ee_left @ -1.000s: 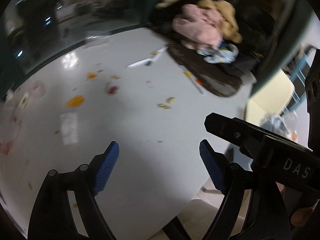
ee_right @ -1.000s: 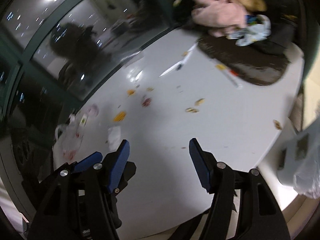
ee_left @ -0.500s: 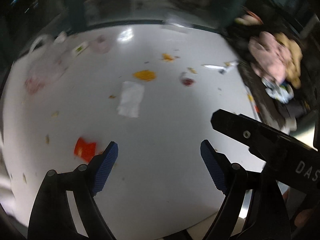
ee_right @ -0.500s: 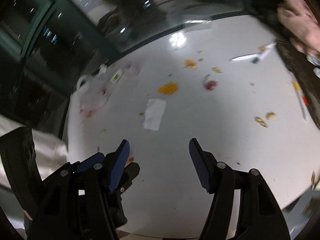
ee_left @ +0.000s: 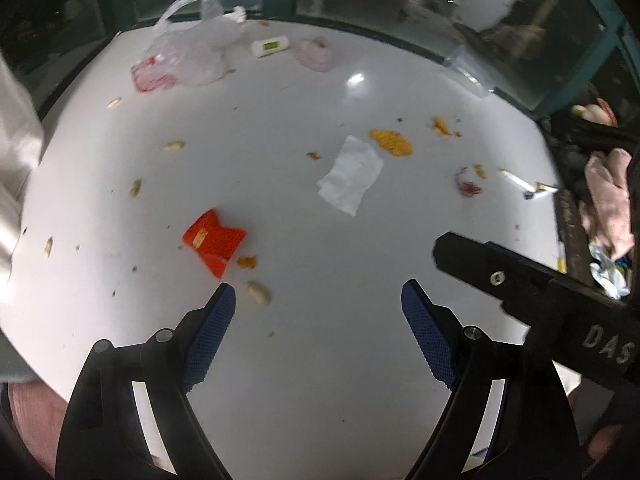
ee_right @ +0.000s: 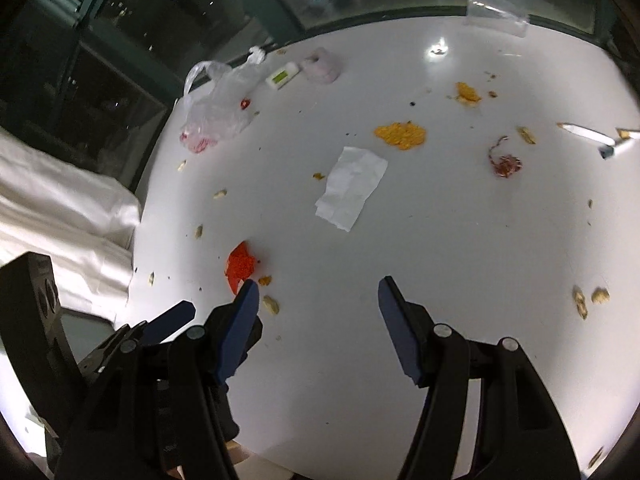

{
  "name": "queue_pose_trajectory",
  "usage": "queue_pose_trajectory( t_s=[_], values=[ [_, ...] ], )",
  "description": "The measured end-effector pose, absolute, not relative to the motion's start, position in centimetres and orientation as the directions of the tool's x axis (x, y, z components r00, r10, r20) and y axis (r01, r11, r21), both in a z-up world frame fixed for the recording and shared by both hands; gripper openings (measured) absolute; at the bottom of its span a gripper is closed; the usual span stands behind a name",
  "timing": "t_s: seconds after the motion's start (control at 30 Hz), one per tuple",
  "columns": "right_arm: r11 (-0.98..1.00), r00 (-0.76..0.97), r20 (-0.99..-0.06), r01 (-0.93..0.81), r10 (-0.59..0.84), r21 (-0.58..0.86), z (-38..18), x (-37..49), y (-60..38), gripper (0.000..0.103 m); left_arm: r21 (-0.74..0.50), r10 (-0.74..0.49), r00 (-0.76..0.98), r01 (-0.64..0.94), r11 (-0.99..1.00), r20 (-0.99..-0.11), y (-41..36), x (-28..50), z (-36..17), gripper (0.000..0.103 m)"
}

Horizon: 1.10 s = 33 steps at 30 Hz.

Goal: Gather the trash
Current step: 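Move both open tools back over the table toward the red snack wrapper, then grasp the red snack wrapper with the left tool while the right tool grasps a white tissue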

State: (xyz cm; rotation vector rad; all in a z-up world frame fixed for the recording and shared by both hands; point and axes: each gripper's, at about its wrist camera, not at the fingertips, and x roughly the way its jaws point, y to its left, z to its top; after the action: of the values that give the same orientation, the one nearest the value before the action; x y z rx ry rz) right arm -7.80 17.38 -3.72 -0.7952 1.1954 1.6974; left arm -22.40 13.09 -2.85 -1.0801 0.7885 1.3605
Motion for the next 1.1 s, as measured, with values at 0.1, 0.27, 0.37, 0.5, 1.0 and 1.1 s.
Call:
queue_pose_trajectory(
  t_s=[0.1, 0.27, 0.37, 0.5, 1.0, 1.1],
  values=[
    [-0.177, -0.411, -0.866, -0.91, 0.284, 0.374, -4.3, -8.3, 17.9, 0.06, -0.097, 0.358, 0.033, -0.982, -0.161, -0.933, 12.9, -23.1, -4.0, 0.082],
    [-0.211, -0.412, -0.877, -0.906, 0.246, 0.366, -5.3, -9.5, 18.7, 0.06, -0.088, 0.356, -0.005, -0.966, -0.244, -0.934, 13.2, -24.8, -4.9, 0.082],
    [-0.222, -0.399, -0.884, -0.91, 0.242, 0.349, -5.8, -10.2, 19.2, 0.06, -0.096, 0.347, -0.004, -0.958, -0.27, -0.938, 13.8, -25.6, -5.6, 0.082],
    [-0.216, -0.375, -0.897, -0.919, 0.232, 0.329, -6.7, -10.9, 20.3, 0.06, -0.106, 0.323, 0.002, -0.947, -0.304, -0.946, 15.2, -26.4, -6.9, 0.082],
    [-0.211, -0.316, -0.916, -0.94, 0.248, 0.267, -10.3, -13.6, 26.0, 0.073, -0.042, 0.334, -0.066, -0.951, -0.307, -0.94, 19.8, -27.4, -10.8, 0.082],
    [-0.208, -0.31, -0.919, -0.942, 0.243, 0.263, -11.0, -13.7, 26.8, 0.073, 0.029, 0.323, -0.128, -0.955, -0.295, -0.938, 20.2, -26.9, -11.2, 0.082]
  ],
)
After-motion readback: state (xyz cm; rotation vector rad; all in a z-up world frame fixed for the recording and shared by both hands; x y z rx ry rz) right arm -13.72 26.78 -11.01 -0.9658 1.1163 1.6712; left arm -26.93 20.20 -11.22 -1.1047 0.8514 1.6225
